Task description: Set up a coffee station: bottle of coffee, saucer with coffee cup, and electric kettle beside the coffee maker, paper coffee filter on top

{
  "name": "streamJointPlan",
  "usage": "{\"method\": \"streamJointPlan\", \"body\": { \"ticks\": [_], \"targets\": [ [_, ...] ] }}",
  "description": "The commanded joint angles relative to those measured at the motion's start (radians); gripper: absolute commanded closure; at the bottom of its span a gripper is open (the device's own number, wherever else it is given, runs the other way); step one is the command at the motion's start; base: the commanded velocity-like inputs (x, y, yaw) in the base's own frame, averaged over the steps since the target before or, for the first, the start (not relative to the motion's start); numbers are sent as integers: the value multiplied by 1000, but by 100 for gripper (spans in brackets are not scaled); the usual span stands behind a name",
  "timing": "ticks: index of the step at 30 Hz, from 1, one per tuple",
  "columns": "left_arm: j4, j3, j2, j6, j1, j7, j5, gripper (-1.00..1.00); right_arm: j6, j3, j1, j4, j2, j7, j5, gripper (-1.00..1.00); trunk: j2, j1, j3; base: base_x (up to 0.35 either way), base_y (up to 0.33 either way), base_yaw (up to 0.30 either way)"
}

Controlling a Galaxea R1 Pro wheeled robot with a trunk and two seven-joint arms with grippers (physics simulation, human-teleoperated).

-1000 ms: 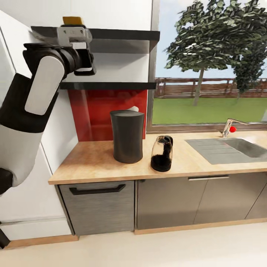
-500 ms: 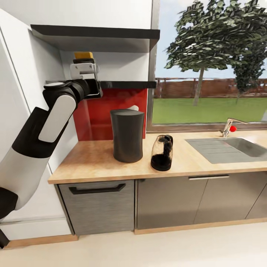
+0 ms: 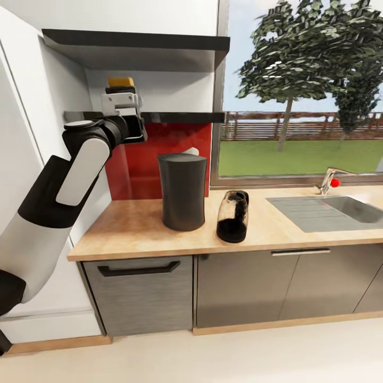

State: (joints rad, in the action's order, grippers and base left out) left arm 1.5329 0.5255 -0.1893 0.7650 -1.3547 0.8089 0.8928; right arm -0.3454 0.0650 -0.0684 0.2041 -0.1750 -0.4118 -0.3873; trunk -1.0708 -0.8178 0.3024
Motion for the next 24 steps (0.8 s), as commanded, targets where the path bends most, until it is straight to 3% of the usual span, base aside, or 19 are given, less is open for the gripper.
{"method": "streamJointPlan", "body": {
  "ticks": [1, 24],
  "targets": [
    [1, 2, -1, 0, -2, 10, 8, 100, -3, 7, -1, 0, 0, -5, -5, -100, -8, -4, 5, 0, 0, 0],
    [3, 2, -1, -1, 19, 12, 8, 100, -3, 7, -1, 0, -11, -5, -5, -100, -169, -92, 77, 0, 0, 0]
  ]
}}
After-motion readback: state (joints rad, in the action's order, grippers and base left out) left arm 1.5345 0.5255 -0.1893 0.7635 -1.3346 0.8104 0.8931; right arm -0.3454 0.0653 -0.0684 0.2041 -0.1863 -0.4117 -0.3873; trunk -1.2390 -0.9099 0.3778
